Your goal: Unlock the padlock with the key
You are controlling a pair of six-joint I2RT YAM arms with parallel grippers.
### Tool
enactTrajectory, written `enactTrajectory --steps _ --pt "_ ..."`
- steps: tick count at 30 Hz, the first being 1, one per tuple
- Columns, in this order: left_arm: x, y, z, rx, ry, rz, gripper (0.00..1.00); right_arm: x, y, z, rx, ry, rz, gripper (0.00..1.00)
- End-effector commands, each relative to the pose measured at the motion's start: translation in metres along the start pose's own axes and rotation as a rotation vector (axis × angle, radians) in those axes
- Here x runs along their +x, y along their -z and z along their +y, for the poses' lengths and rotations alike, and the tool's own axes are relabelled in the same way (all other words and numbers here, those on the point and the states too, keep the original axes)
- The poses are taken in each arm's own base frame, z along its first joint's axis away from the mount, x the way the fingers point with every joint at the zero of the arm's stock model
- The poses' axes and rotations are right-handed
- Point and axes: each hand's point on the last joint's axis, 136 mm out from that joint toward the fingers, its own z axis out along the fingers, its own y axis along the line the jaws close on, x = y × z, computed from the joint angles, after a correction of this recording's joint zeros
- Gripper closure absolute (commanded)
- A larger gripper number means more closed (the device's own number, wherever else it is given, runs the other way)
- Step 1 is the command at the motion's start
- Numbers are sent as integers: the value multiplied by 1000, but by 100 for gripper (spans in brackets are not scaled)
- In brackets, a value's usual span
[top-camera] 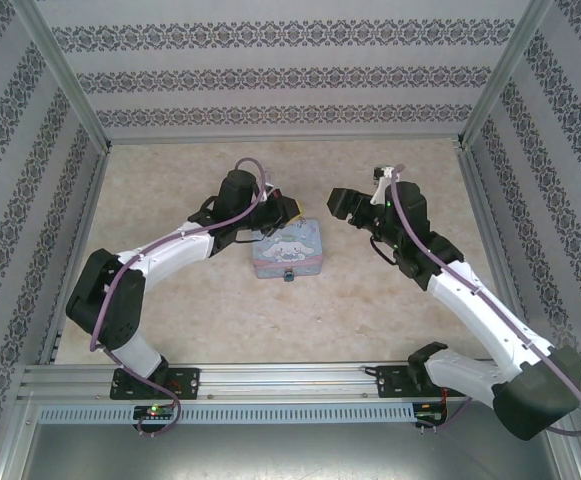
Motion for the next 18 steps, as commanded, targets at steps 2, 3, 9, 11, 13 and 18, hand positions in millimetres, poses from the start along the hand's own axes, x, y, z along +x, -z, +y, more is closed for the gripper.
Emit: enactTrajectory --steps 2,3,9,11,13,18 --pt "-11 0 -42 134 -339 -20 100 16 -9 16 -140 -276 92 23" --pt "-11 1 -46 152 -372 -25 100 16 -11 18 -156 -311 95 23" --pt "-13 8 -68 266 -468 -77 100 8 -21 29 -232 -396 84 24" --pt "-16 12 -74 299 -468 -111 100 3 -22 32 -250 -403 66 26" --pt "-21 18 -81 331 -457 -158 100 -3 -23 34 -274 -415 44 29" --pt "-30 36 -96 385 -430 -256 100 -18 -23 42 -367 -431 -4 40"
